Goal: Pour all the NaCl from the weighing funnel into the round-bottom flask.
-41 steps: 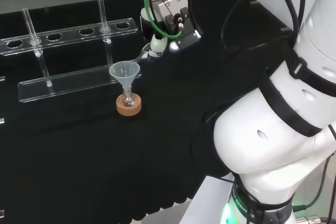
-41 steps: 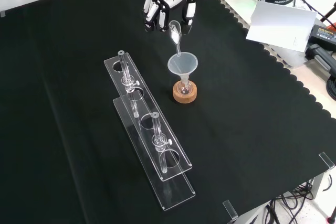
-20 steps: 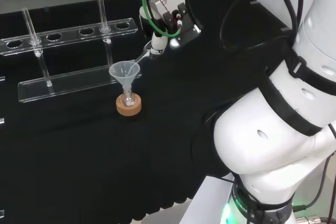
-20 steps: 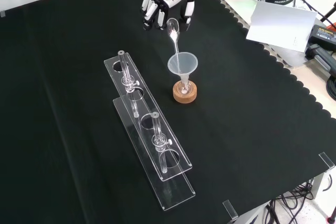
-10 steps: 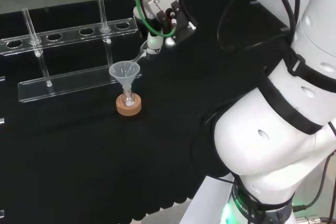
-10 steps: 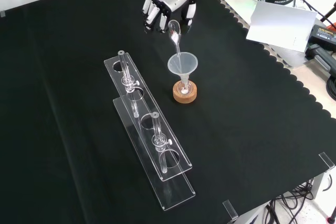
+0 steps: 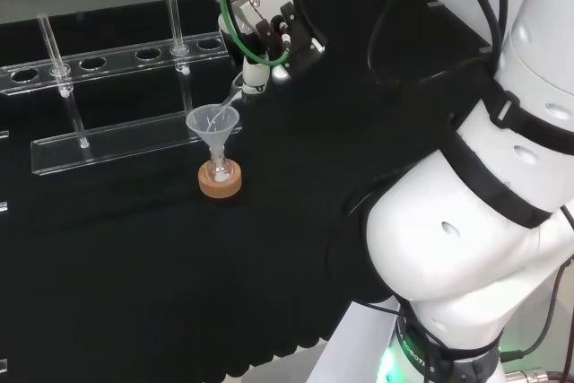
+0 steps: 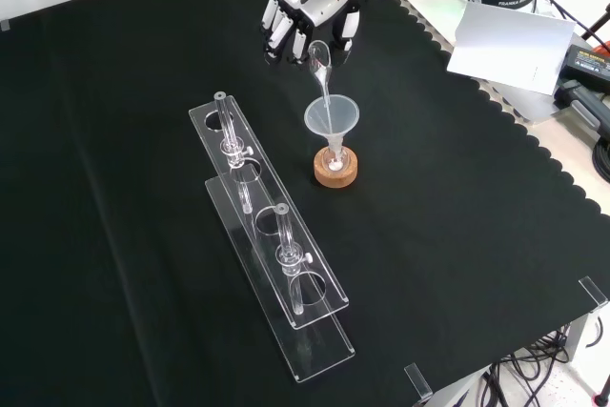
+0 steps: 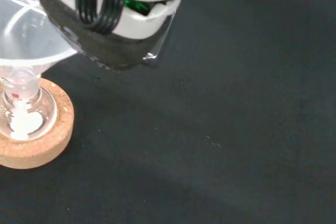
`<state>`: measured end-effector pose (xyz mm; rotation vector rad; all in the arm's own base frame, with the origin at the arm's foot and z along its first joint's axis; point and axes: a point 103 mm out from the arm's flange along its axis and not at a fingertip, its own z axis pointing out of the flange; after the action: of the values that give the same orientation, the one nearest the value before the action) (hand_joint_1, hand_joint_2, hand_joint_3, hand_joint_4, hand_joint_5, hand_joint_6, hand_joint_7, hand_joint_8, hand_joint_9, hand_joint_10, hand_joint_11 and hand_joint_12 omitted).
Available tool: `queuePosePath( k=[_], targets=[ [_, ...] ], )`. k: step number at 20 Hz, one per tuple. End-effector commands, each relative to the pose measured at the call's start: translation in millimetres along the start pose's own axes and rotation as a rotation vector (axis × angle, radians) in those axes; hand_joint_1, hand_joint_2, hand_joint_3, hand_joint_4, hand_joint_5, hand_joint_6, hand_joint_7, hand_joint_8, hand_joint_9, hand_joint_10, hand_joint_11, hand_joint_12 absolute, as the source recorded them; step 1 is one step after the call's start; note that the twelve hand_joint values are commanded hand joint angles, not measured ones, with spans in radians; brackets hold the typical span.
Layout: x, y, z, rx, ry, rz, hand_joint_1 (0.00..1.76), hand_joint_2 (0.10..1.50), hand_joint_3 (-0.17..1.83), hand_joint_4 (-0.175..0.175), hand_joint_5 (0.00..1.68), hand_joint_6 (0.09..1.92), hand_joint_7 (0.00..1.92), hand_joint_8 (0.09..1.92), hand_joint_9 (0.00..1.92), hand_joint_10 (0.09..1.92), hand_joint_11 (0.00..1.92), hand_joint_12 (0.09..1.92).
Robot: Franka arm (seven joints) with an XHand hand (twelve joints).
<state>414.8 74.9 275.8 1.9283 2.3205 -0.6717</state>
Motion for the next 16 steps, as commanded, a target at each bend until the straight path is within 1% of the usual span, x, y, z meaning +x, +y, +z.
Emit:
queuePosePath(
  k=[1,3,6,7,10,11,12,13,16],
  targets=[
    [7,1,-5,0.006,-0.04,0.003,1.14,0.67,0.55,0.175,1.4,0.39,0.54,0.68,1.0,0.3,0.86,1.01],
    [8,2,-7,0.001,-0.042,-0.007,1.14,0.67,0.55,0.175,1.4,0.39,0.54,0.68,1.0,0.3,0.86,1.01],
    [7,1,-7,-0.004,-0.041,-0.01,1.14,0.67,0.55,0.175,1.4,0.39,0.54,0.68,0.99,0.3,0.86,1.01],
    [6,1,-6,0.0,-0.041,0.0,1.14,0.67,0.55,0.175,1.4,0.39,0.54,0.68,0.99,0.3,0.86,1.01],
    [-3,-2,-5,-0.014,-0.018,-0.011,1.14,0.67,0.55,0.175,1.4,0.39,0.54,0.68,0.99,0.3,0.86,1.01],
    [-1,-1,-6,-0.01,-0.02,-0.001,1.14,0.67,0.55,0.175,1.4,0.39,0.54,0.68,0.99,0.3,0.86,1.01],
    [-2,-1,-6,-0.008,-0.026,-0.002,1.14,0.67,0.55,0.175,1.4,0.39,0.54,0.68,0.99,0.3,0.86,1.01],
    [-2,0,-5,-0.007,-0.025,-0.01,1.14,0.67,0.55,0.175,1.4,0.39,0.54,0.68,0.99,0.3,0.86,1.01],
    [-3,0,-5,-0.01,-0.049,-0.022,1.14,0.67,0.55,0.175,1.4,0.39,0.54,0.68,0.99,0.3,0.86,1.01]
  ],
)
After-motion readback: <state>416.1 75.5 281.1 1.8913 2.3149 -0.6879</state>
